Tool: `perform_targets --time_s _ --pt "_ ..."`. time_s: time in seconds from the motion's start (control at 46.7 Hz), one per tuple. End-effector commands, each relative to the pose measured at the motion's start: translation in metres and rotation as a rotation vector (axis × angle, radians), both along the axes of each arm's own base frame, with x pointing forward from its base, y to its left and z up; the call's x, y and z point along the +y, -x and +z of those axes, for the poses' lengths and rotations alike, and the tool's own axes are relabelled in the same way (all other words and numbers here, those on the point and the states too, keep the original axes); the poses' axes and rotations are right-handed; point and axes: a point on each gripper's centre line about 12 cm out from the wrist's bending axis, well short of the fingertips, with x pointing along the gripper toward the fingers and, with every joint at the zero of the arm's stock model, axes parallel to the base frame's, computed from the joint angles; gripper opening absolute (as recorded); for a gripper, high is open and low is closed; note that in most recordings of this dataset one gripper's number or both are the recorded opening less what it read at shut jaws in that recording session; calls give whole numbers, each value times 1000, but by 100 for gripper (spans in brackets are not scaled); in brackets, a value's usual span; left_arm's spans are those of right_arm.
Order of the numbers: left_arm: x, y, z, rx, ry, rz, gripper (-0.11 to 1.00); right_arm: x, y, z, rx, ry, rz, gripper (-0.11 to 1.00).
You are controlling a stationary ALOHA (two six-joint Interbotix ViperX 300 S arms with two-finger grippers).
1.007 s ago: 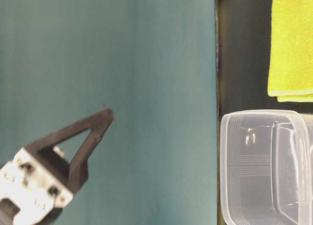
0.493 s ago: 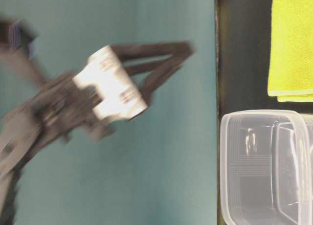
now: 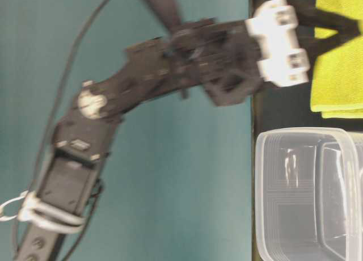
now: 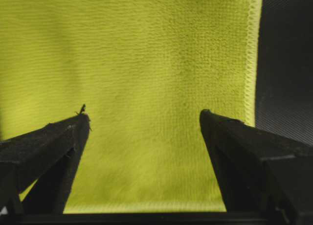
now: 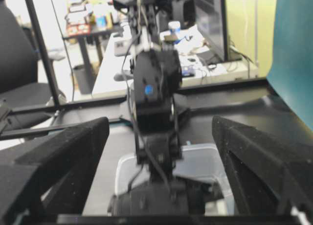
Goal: Place the yellow towel into the container with the left arm.
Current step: 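Lower the left gripper onto the yellow towel and pinch it, then lift the pinched towel and carry it left over the container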
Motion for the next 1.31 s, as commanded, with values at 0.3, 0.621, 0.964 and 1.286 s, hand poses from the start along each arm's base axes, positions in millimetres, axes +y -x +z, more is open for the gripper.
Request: perform_targets --time_s 0.3,0.621,0.964,1.286 --pt "-4 -1 -35 63 -19 -54 84 0 0 5 -11 -8 0 82" --pt "-5 -10 17 -40 -27 -66 8 0 0 4 -10 -8 0 82" --pt "0 38 176 -154 -33 -46 7 0 0 2 -5 -9 0 82" --pt "15 136 204 -113 -25 13 7 0 0 3 -11 -8 -1 82"
